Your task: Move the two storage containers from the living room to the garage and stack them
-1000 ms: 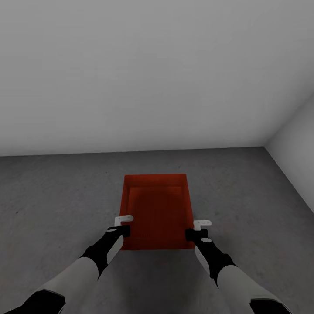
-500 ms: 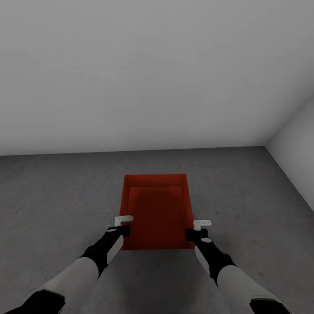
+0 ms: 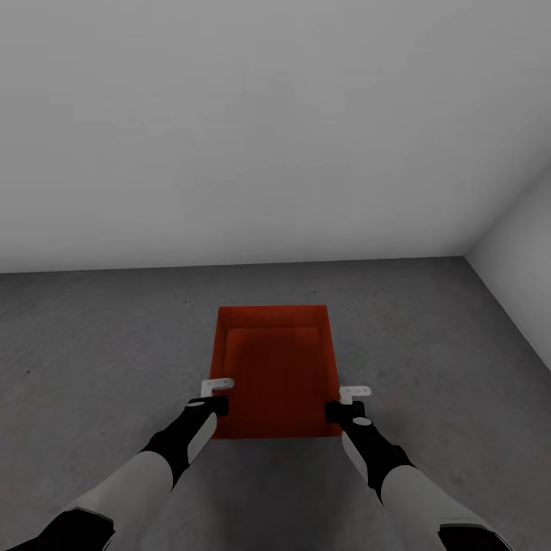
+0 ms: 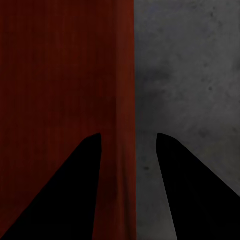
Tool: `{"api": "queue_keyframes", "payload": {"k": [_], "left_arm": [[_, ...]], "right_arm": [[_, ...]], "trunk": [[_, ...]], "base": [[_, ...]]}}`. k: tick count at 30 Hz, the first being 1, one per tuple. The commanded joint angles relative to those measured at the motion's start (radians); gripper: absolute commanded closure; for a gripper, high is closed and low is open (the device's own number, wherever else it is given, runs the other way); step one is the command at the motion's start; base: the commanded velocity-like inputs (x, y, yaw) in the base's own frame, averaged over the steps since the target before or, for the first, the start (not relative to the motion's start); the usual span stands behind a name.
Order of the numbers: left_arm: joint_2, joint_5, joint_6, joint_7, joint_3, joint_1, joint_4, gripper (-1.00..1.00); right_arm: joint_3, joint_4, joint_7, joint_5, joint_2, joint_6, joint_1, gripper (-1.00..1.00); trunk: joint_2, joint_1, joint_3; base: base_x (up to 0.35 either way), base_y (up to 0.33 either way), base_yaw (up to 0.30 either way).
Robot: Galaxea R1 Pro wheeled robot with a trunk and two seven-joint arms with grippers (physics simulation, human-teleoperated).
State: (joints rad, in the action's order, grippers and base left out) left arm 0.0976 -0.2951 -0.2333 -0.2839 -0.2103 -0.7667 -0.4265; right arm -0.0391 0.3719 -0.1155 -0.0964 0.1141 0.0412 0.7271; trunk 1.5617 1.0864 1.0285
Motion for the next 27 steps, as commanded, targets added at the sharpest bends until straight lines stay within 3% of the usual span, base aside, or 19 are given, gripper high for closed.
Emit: {"api": "queue_keyframes", "payload": {"k": [1, 27], "left_arm": [[-0.001, 0.011, 0.071, -0.014, 0.0, 0.0, -0.005, 1.0], [-0.001, 0.011, 0.071, -0.014, 0.002, 0.0, -0.005, 1.0]], "right_arm": [[-0.028, -0.001, -0.033, -0.011, 0.001, 0.004, 0.0, 1.0], [-0.028, -0.001, -0.033, -0.011, 0.001, 0.004, 0.0, 1.0]], "trunk": [[0.0, 0.0, 0.001], [0.0, 0.0, 0.001]], "base": [[0.0, 0.0, 0.0], [0.0, 0.031, 0.0]]}}
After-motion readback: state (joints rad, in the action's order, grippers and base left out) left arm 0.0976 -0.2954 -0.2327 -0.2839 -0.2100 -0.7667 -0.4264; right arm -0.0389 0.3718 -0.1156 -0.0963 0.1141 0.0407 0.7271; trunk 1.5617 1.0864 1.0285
